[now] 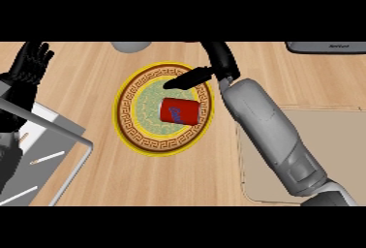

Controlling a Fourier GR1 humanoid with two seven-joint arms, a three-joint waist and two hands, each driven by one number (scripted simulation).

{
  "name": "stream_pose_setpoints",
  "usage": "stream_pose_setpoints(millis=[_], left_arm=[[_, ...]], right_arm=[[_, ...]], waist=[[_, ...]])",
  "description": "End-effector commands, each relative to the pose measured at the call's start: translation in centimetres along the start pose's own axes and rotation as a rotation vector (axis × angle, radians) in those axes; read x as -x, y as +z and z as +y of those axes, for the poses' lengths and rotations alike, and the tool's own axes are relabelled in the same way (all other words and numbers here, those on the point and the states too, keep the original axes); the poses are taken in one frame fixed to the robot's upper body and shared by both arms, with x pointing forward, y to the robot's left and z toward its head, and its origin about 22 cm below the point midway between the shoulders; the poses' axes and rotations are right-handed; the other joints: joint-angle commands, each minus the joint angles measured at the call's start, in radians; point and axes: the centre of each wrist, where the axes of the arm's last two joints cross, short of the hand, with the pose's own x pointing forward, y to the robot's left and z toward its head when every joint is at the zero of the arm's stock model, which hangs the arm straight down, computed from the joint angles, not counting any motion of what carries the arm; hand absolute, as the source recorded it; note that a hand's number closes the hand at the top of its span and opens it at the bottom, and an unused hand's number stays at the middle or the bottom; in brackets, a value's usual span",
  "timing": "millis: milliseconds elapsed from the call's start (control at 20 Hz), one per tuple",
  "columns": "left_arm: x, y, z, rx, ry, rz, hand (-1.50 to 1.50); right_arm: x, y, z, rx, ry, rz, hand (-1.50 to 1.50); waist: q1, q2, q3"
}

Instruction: Pick the can from the tray and place it in the plate

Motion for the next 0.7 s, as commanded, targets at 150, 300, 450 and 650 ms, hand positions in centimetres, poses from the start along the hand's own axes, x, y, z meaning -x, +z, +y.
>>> stream_pose_setpoints(millis=[150, 300, 450, 650], left_arm=[[1.0, 1.4, -2.4, 0.061, 0.078, 0.128, 0.00], [0.6, 0.9, -3.6, 0.050, 0.082, 0.124, 0.00], [1.4, 1.1, -2.9, 0.031, 0.077, 0.130, 0.00], [1.3, 1.3, -2.9, 0.048, 0.084, 0.114, 0.00]], right_arm=[[1.9, 0.4, -6.9, -0.011, -0.017, -0.027, -1.50], [3.4, 1.6, -9.4, -0.025, -0.005, -0.023, -1.50], [3.2, 1.8, -11.4, -0.050, 0.025, -0.033, -1.50], [4.4, 3.1, -15.4, -0.041, 0.018, -0.042, -1.50]], waist=[[-0.025, 0.013, -0.052], [-0.047, 0.010, -0.051], [-0.055, 0.011, -0.052], [-0.041, 0.017, -0.052]])
